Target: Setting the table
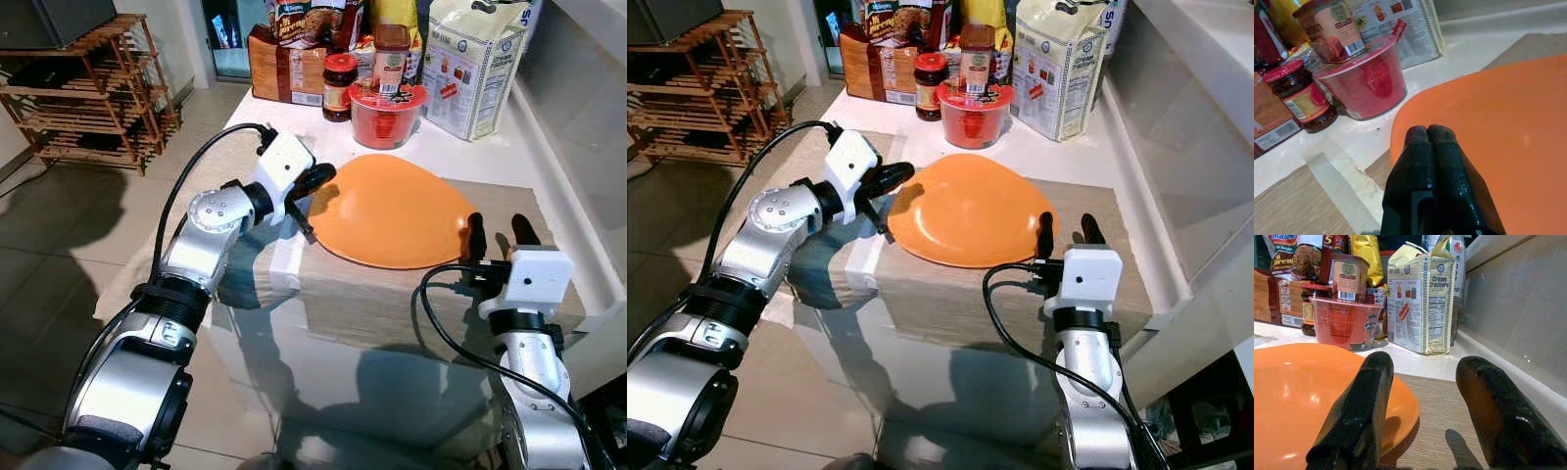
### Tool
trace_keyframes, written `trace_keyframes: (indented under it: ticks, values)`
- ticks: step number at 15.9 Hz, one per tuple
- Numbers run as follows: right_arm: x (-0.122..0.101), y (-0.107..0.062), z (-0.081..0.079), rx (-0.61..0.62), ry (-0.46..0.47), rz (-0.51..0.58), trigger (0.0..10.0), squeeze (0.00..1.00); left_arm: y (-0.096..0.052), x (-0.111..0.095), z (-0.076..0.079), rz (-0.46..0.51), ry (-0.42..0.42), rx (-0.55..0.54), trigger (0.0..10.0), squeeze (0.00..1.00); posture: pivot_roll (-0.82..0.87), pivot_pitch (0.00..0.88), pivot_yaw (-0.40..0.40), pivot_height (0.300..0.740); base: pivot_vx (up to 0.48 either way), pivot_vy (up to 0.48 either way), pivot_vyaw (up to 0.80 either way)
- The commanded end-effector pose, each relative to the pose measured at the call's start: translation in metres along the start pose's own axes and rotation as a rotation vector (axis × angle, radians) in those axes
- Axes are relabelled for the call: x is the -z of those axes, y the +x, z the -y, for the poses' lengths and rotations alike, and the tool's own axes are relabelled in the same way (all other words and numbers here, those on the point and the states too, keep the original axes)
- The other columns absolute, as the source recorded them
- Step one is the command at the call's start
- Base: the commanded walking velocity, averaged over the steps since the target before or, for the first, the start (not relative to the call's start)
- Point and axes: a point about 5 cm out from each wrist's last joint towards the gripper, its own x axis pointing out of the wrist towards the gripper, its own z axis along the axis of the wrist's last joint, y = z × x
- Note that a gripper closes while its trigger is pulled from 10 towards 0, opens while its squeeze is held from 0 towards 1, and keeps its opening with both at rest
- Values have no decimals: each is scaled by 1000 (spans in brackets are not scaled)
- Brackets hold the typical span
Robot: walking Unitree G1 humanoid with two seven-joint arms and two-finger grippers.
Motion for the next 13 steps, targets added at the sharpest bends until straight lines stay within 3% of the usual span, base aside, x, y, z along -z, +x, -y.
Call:
trace_keyframes:
  ticks: [1,8,13]
  values:
    - [-5,3,2,1,8,11,10000,0,3,-2,1,-12,33,34,10000,0,-52,0,44,722,0,0,0]
    - [-8,3,4,-2,25,3,10000,0,5,9,8,-55,54,63,10000,0,-57,0,47,722,0,0,0]
    - [-18,15,9,-6,72,13,10000,0,7,16,16,-76,50,109,10000,0,-62,0,42,722,0,0,0]
